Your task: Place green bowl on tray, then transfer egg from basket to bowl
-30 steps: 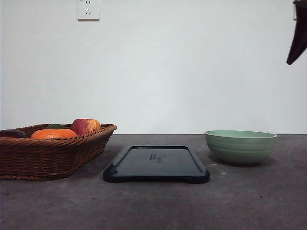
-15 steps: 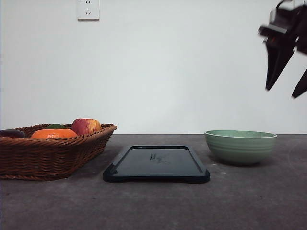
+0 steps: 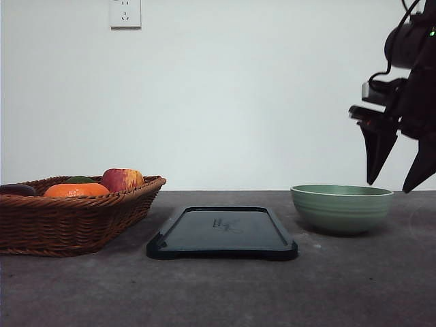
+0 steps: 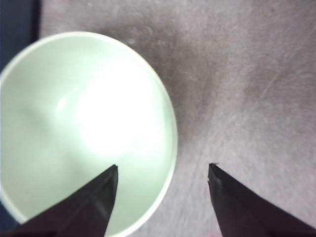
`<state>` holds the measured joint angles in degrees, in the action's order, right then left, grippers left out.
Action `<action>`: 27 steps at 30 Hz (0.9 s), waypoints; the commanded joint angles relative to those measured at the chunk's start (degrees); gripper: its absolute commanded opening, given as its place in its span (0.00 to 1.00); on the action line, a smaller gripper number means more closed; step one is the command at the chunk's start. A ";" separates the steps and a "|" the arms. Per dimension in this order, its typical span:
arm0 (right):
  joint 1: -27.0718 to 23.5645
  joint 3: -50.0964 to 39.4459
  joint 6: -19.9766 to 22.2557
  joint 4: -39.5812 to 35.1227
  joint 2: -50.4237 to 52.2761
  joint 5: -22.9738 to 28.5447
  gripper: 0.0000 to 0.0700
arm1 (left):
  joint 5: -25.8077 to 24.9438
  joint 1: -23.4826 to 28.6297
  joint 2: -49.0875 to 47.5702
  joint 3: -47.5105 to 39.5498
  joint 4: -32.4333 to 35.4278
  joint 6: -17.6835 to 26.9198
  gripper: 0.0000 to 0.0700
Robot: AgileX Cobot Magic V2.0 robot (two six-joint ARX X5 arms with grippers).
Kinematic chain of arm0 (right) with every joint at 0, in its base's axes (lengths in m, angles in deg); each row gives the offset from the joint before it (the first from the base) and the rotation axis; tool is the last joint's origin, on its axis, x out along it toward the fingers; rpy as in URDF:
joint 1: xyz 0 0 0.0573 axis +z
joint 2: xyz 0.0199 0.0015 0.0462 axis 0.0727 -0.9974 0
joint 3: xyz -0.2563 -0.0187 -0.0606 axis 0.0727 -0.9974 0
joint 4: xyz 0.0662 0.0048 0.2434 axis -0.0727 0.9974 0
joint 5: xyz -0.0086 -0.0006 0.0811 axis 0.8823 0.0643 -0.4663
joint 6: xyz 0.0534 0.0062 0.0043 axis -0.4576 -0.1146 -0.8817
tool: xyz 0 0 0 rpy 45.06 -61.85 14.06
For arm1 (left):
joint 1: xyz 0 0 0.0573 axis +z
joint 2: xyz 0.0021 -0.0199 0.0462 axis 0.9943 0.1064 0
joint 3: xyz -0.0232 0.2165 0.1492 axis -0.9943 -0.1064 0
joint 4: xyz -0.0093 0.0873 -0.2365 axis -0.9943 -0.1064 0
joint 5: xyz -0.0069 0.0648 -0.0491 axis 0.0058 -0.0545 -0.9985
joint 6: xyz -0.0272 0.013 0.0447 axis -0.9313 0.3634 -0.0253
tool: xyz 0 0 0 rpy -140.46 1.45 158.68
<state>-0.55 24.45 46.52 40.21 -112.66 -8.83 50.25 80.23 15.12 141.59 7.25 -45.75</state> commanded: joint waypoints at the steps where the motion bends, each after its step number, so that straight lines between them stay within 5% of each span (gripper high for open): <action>1: -0.04 1.33 0.70 -0.68 -1.88 -0.02 0.42 | -0.22 -0.11 0.26 1.31 0.42 0.37 0.40; 5: -0.04 1.33 0.68 -1.50 -3.44 -0.03 0.36 | -0.22 -0.11 0.26 1.31 0.38 0.37 0.40; 10: -0.04 1.33 0.72 -2.15 -4.00 -0.02 0.06 | -0.22 -0.11 0.26 1.31 0.37 0.37 0.40; 12: -0.07 1.33 0.69 -2.66 -4.00 -0.02 0.02 | -0.22 -0.11 0.26 1.31 0.39 0.39 0.40; 18: -0.04 1.94 0.47 -1.83 -3.94 -0.46 0.01 | -0.22 -0.11 0.26 1.31 0.25 0.39 0.40; 27: 1.98 14.18 1.12 13.19 -3.89 -3.21 0.01 | -0.22 -0.11 0.26 1.31 0.36 0.42 0.40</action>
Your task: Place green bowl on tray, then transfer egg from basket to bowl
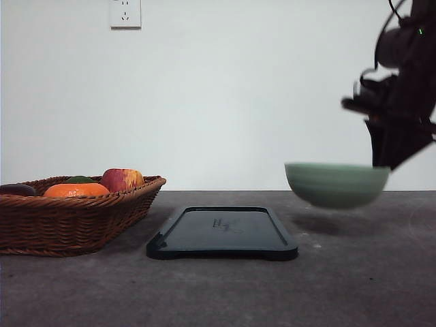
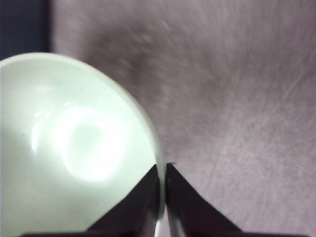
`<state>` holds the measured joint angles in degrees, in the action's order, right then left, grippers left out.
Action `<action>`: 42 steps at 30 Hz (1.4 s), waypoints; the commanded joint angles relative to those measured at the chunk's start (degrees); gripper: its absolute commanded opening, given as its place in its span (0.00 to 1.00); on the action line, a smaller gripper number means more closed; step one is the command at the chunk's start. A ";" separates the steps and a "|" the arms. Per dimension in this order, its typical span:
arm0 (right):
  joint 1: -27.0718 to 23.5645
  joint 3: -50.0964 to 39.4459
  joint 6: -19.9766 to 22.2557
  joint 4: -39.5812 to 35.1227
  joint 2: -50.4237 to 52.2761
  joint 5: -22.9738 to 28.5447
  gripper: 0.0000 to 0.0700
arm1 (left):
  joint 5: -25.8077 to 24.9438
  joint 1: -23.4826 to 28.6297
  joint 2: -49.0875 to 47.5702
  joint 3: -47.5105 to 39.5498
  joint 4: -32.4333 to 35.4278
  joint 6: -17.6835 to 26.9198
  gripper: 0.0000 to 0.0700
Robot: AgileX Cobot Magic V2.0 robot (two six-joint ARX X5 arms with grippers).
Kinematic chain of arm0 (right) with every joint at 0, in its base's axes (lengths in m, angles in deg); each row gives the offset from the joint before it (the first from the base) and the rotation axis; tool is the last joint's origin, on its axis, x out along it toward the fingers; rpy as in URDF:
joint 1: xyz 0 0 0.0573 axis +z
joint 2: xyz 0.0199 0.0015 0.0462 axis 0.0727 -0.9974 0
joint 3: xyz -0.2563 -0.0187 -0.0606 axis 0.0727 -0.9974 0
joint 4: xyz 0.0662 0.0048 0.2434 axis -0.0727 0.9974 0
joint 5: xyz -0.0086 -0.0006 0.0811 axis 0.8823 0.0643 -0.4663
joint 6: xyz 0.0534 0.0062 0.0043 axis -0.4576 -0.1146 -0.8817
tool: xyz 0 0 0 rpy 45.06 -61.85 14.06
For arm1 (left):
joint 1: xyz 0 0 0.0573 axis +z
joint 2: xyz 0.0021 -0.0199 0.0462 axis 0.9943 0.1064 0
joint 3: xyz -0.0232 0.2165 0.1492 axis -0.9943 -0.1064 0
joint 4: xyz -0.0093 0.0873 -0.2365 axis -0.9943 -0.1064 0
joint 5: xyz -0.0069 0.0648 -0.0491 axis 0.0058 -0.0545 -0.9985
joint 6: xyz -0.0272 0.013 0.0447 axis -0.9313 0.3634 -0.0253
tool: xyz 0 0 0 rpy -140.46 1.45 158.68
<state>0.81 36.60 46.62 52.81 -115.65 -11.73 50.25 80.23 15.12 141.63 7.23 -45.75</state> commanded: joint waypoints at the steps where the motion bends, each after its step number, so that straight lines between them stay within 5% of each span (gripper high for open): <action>1: 1.25 3.88 1.58 2.30 -0.90 -0.30 0.01 | -0.22 -0.11 0.26 1.27 0.39 0.44 0.40; 19: 13.77 11.81 0.15 0.32 -3.20 1.41 0.01 | -0.22 -0.11 0.26 1.27 0.50 0.44 0.40; 42: 16.82 14.06 -2.06 -6.26 -14.60 1.20 0.01 | -0.22 -0.11 0.28 1.27 0.48 0.42 0.40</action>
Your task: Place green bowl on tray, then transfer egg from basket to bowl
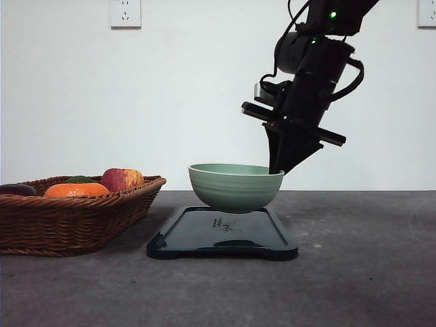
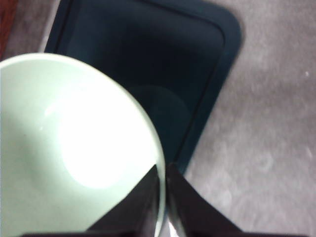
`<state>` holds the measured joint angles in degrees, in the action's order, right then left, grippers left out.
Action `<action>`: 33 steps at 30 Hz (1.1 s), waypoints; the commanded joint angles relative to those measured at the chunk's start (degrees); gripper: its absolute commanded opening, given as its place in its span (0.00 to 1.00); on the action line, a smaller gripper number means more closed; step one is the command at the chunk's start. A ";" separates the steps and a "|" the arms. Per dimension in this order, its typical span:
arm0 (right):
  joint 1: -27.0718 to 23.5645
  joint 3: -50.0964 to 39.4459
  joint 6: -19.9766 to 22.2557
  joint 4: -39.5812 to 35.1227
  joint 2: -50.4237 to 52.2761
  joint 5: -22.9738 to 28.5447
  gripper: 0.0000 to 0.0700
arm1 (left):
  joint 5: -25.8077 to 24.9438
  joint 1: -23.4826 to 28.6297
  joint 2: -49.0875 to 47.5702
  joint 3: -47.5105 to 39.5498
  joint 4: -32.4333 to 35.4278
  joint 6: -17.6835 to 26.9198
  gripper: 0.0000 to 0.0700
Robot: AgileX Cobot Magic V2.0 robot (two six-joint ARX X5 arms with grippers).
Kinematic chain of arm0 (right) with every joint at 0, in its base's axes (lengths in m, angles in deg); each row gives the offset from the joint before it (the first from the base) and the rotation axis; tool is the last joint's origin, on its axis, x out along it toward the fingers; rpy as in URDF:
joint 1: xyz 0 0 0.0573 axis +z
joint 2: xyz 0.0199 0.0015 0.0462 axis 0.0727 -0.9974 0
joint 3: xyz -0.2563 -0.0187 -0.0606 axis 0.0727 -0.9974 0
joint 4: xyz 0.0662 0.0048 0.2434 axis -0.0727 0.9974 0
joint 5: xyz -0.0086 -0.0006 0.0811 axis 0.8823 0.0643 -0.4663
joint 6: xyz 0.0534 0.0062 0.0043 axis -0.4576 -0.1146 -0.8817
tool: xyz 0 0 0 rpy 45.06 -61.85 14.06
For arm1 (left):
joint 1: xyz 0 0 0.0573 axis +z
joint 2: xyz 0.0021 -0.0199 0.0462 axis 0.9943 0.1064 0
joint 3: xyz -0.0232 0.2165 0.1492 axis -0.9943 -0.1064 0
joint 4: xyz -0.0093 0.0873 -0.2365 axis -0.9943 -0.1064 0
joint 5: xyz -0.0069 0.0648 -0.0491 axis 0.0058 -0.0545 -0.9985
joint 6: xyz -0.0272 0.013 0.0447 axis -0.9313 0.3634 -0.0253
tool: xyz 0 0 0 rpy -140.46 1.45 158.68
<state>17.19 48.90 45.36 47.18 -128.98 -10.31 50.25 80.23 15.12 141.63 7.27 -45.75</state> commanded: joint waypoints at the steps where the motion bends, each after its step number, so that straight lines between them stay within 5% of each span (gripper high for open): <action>1: 0.57 1.93 -0.83 -1.02 -1.55 -0.22 0.01 | -0.22 -0.11 0.28 1.27 0.44 0.42 0.40; 19: 1.69 2.57 -1.14 -2.77 -4.88 -0.13 0.01 | -0.22 -0.11 0.28 1.27 0.46 0.42 0.40; 25: 2.09 2.57 -1.12 -2.63 -4.92 -0.03 0.20 | -0.22 -0.11 0.28 1.27 0.44 0.43 0.40; 33: 2.45 3.53 -1.11 -0.75 -4.16 -0.12 0.21 | -0.22 -0.11 0.28 1.27 0.17 0.44 0.40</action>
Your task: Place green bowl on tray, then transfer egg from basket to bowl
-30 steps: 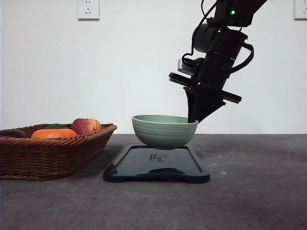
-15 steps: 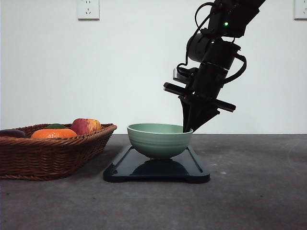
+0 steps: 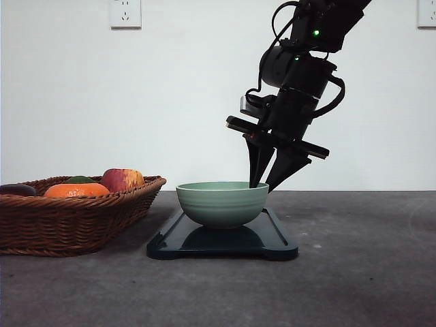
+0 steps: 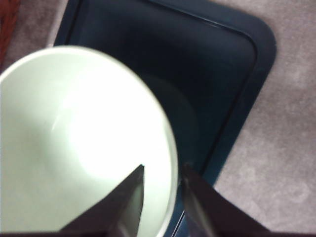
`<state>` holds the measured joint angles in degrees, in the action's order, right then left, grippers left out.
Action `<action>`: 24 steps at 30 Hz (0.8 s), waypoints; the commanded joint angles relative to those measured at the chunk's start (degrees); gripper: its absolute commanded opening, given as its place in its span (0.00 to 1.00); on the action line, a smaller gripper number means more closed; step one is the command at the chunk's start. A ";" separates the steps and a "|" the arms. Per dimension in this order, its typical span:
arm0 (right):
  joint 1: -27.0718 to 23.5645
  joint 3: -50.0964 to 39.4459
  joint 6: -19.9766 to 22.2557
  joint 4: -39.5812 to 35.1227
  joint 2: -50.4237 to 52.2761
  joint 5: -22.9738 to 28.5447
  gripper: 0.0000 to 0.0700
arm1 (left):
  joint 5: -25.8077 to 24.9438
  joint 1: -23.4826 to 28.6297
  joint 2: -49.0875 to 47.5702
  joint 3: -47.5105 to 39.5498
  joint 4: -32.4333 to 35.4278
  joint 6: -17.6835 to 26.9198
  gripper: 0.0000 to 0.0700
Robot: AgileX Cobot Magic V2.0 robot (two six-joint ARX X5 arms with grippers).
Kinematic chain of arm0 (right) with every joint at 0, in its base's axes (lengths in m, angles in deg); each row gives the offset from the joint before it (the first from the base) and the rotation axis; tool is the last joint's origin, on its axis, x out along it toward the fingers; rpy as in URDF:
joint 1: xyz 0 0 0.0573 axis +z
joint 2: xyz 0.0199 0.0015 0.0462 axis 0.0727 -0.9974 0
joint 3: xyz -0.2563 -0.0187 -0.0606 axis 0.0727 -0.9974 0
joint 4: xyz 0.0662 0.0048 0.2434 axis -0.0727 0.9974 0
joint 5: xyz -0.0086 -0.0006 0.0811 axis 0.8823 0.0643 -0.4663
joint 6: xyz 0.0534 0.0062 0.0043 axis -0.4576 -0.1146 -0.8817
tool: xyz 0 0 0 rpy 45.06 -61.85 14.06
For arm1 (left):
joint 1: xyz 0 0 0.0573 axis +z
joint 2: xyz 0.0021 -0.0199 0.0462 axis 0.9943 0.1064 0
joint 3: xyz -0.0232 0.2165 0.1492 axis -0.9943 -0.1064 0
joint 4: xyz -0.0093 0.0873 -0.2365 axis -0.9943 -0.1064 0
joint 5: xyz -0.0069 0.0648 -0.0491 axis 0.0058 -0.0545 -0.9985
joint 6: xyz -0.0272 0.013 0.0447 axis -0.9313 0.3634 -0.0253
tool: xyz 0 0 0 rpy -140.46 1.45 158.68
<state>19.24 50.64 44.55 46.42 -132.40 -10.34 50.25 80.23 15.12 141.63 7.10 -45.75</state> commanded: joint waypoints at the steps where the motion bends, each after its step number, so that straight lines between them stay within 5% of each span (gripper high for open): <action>1: 0.40 1.95 -0.13 0.41 -0.19 -0.05 0.21 | -0.22 -0.11 0.28 1.27 0.38 0.44 0.40; 11: 0.50 -3.52 1.42 -4.93 11.49 0.43 0.21 | -0.22 -0.11 0.28 1.27 0.38 0.61 0.40; 24: 0.07 -37.03 4.19 -24.41 39.92 0.26 0.21 | -0.22 -0.11 0.28 1.27 0.83 0.44 0.40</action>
<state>19.03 14.66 47.42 22.72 -92.96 -10.16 50.25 80.23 15.12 141.63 7.49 -45.75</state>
